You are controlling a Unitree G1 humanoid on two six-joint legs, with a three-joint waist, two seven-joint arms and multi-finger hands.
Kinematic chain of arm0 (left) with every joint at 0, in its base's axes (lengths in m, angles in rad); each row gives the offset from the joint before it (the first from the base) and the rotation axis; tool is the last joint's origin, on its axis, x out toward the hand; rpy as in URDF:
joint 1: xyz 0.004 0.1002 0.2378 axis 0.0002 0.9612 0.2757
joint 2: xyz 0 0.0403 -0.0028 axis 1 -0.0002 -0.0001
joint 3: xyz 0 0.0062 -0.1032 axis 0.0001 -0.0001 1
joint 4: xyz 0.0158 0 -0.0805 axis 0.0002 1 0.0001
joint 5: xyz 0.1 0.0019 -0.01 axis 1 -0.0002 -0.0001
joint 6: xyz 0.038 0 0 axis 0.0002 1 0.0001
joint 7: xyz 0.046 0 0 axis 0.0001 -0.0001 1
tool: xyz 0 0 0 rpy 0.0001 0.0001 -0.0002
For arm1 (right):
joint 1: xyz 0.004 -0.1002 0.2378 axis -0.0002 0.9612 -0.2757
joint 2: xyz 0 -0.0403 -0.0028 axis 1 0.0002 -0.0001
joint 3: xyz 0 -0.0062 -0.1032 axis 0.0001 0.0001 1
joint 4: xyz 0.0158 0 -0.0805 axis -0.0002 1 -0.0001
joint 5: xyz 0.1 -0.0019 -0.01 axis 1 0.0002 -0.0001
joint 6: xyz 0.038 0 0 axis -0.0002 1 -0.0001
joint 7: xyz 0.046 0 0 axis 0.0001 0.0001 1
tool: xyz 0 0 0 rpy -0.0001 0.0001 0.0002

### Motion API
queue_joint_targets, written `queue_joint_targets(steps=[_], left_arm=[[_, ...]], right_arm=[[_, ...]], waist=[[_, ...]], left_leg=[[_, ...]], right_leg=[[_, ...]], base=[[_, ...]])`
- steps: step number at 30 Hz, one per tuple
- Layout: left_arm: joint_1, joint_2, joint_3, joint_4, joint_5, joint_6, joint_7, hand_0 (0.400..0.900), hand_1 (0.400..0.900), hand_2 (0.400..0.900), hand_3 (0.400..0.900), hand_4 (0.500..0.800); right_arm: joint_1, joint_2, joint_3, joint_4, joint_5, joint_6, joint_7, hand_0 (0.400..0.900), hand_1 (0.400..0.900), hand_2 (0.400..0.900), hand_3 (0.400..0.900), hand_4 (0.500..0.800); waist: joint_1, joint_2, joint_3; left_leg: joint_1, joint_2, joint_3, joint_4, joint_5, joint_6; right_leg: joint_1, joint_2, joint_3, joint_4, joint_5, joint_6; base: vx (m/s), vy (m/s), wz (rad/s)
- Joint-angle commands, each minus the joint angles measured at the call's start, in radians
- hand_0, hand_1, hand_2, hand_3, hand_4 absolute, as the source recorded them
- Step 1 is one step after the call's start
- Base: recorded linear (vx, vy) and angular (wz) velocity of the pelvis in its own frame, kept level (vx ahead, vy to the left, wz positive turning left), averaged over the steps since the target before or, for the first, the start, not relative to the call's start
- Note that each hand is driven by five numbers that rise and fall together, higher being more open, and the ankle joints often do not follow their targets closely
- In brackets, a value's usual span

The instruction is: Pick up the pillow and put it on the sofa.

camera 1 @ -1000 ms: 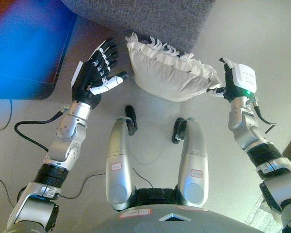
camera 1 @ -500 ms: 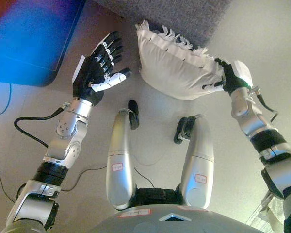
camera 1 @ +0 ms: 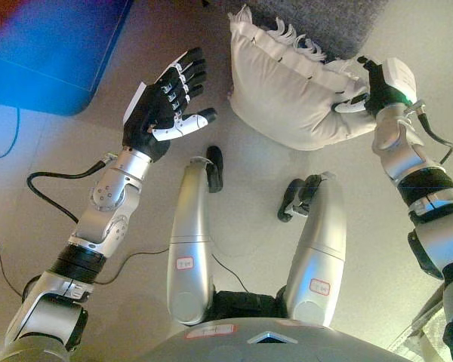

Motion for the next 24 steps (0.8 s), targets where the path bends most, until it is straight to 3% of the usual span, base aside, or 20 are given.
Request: queue_joint_targets(steps=[1,11,24], left_arm=[[-0.087,-0.008,0.030,-0.116,-0.044,-0.105,-0.028,0.900,0.900,0.900,0.900,0.800],[-0.063,0.013,0.048,-0.139,-0.064,-0.090,-0.056,0.900,0.900,0.900,0.900,0.800],[-0.054,0.013,0.053,-0.144,-0.053,-0.073,-0.051,0.900,0.900,0.900,0.900,0.800]], right_arm=[[-0.162,-0.071,0.015,0.045,0.063,-0.006,0.010,0.400,0.400,0.400,0.400,0.500],[-0.167,-0.076,0.012,0.078,0.118,0.007,0.103,0.400,0.400,0.400,0.400,0.500],[-0.178,-0.058,0.000,0.094,0.242,-0.037,0.114,0.400,0.400,0.400,0.400,0.500]], waist=[[0.013,0.078,-0.001],[0.028,0.081,-0.001],[0.043,0.079,-0.001]], left_leg=[[0.093,-0.044,0.092,0.157,-0.272,0.073],[0.066,-0.040,0.089,0.171,-0.250,0.072],[0.076,-0.031,0.084,0.164,-0.241,0.074]], right_leg=[[0.026,0.032,-0.057,-0.006,0.043,-0.032],[0.010,0.020,-0.057,-0.010,0.072,-0.027],[0.026,0.011,-0.064,-0.022,0.082,-0.023]], base=[[0.00,0.007,0.03],[0.00,0.003,0.02],[0.00,-0.003,0.03]])
